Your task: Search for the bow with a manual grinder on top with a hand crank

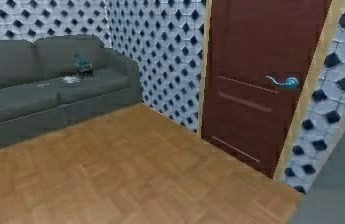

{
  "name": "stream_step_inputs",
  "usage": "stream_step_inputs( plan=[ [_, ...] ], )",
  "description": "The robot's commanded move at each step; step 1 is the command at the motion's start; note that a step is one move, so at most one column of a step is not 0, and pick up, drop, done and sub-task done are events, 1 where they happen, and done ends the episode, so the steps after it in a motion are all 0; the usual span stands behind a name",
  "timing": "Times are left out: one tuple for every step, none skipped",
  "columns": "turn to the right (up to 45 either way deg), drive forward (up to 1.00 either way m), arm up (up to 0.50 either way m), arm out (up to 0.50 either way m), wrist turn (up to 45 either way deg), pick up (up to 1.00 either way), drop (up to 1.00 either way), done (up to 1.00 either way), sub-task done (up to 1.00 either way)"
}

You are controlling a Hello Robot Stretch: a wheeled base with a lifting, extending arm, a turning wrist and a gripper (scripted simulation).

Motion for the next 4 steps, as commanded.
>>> stream_step_inputs(
  plan=[
    [33.0, 0.0, 0.0, 0.0, 0.0, 0.0, 0.0, 0.0, 0.0],
    [0.0, 0.1, 0.0, 0.0, 0.0, 0.0, 0.0, 0.0, 0.0],
    [27.0, 0.0, 0.0, 0.0, 0.0, 0.0, 0.0, 0.0, 0.0],
    [0.0, 0.8, 0.0, 0.0, 0.0, 0.0, 0.0, 0.0, 0.0]
  ],
)
